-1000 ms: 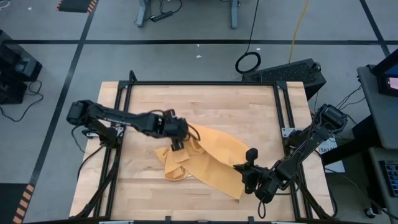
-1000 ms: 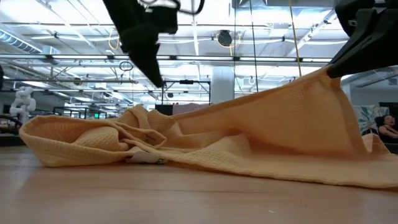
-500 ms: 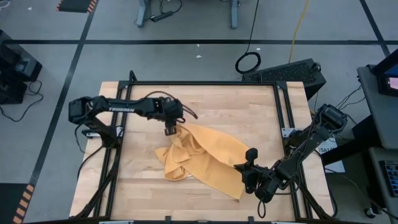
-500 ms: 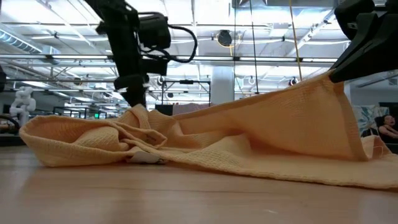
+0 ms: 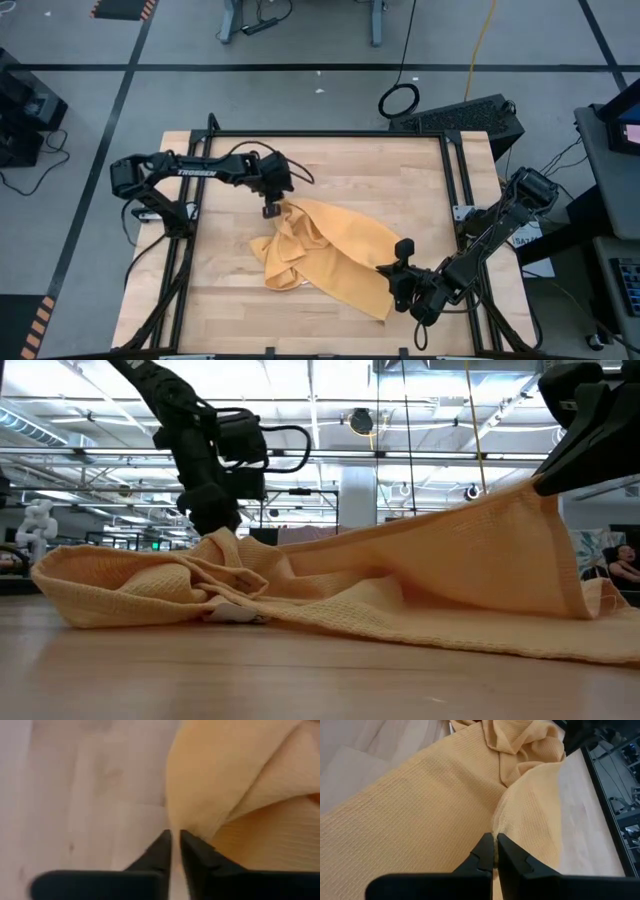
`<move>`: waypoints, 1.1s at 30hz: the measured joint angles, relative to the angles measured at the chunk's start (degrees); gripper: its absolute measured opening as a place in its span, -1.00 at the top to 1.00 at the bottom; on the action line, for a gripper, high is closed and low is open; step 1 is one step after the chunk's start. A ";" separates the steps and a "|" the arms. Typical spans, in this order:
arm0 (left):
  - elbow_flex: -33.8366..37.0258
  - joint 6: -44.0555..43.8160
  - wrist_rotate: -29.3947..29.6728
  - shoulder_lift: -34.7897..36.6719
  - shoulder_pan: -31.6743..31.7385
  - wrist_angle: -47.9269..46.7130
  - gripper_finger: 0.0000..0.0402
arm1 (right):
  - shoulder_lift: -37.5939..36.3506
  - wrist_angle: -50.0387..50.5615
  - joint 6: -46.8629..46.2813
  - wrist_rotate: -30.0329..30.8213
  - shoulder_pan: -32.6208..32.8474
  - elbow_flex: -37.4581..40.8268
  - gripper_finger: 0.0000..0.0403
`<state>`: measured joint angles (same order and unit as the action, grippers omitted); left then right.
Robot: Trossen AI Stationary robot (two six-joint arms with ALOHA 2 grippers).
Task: Roll towel
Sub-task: Roll the yellow towel
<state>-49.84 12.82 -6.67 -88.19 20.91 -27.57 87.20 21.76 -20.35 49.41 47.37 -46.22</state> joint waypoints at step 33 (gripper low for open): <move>10.37 -6.94 8.51 7.79 -8.40 8.51 0.97 | -1.42 4.28 -3.48 1.61 0.00 -0.07 1.00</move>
<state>-39.47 5.88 1.84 -80.40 12.51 -19.06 85.78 26.03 -23.83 51.01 47.38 -46.28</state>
